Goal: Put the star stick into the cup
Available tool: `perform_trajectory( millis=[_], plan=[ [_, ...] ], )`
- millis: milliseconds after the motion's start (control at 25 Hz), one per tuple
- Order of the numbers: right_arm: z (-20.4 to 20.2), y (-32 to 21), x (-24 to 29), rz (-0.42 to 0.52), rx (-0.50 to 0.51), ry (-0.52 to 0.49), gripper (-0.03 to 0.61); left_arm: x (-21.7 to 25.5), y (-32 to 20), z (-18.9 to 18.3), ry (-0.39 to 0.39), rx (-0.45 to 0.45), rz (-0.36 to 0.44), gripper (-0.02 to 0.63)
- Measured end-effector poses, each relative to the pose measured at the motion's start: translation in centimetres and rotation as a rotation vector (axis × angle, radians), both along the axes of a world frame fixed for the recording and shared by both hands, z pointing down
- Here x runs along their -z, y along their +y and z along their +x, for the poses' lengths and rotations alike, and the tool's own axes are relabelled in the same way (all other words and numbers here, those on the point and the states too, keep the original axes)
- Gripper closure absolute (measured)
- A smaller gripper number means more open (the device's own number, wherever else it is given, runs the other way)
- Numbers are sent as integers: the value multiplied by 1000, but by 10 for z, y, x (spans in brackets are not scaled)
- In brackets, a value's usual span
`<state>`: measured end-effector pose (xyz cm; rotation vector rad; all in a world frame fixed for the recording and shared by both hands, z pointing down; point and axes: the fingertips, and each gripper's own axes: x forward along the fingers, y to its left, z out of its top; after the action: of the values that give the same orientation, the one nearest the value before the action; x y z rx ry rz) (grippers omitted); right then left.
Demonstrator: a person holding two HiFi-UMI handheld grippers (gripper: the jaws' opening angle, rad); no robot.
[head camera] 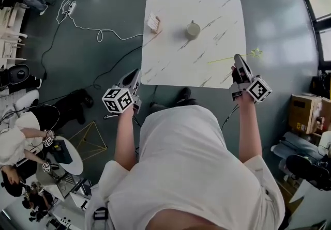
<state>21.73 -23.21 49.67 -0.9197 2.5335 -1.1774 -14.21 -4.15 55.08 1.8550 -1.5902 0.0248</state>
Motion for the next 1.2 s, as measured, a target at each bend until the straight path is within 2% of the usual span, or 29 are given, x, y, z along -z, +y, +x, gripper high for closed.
perform_trajectory(
  millis=[160, 440, 720, 1200],
  plan=[
    [7, -23, -8, -9, 21, -5, 546, -2, -12, 18, 6, 22, -9, 600],
    [5, -40, -22, -39, 38, 4, 546, -3, -29, 34, -3, 8, -24, 600],
    [-18, -50, -23, -44, 72, 10, 546, -11, -47, 37, 16, -10, -36, 600],
    [-58, -104, -45, -55, 45, 47, 548, -32, -94, 33, 58, -93, -61, 600]
  ],
)
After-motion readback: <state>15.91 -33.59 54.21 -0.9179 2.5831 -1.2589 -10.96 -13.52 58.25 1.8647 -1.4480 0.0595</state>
